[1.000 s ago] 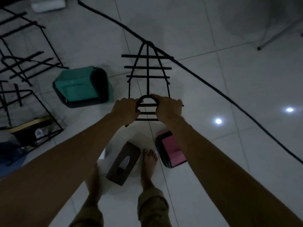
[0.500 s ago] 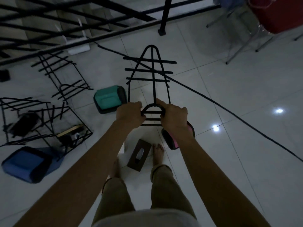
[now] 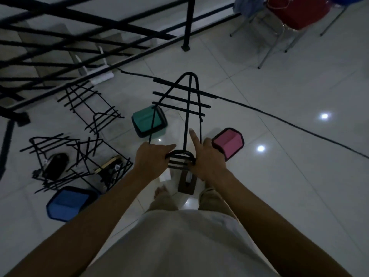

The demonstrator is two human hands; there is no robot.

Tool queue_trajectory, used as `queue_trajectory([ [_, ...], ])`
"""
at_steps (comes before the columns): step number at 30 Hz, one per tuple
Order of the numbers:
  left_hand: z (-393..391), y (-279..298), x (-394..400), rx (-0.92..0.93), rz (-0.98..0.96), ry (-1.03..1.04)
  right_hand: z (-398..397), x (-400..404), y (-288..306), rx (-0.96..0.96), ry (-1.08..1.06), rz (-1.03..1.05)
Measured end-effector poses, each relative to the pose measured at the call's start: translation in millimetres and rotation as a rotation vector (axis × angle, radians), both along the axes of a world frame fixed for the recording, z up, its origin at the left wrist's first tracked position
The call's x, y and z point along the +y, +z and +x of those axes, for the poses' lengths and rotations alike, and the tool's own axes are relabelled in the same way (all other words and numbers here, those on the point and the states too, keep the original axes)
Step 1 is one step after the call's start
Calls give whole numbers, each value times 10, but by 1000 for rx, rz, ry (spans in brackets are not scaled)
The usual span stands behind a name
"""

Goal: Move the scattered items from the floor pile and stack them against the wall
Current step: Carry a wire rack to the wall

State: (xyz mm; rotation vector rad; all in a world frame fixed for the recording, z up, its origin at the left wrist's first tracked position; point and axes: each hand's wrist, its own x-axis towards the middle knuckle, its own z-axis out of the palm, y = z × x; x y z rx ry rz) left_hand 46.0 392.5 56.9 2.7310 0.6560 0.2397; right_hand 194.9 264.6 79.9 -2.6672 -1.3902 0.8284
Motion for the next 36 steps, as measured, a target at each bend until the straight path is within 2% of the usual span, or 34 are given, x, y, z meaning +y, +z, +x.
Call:
queue_trajectory([
  [2, -108, 64, 0, -25, 22, -54, -132, -77, -12, -27, 47, 35],
  [4, -196, 87, -59, 7, 10, -83, -283, -177, 0, 33, 39, 94],
  [6, -246, 99, -165, 64, -29, -99, -429, -285, 35, 79, -20, 88],
  [11, -286, 105, -476, 154, -23, -108, -734, -620, 89, 5, -212, 144],
  [16, -436, 144, -995, 235, -13, -191, -1132, -1195, 105, 16, -411, 118],
  [23, -986, 62, -2134, 126, -103, -543, -2246, -2497, 148, 31, -761, 85],
  [25, -1198, 89, -2569, 149, -113, -663, -2659, -2936, 209, 6, -891, 89],
  [28, -1545, 220, -3288, 224, -51, -848, -3361, -3565, 326, -64, -1130, 87],
  [36, -1936, 439, -4730, 81, -31, -1320, -4515, -4548, 428, -324, -1702, 147],
])
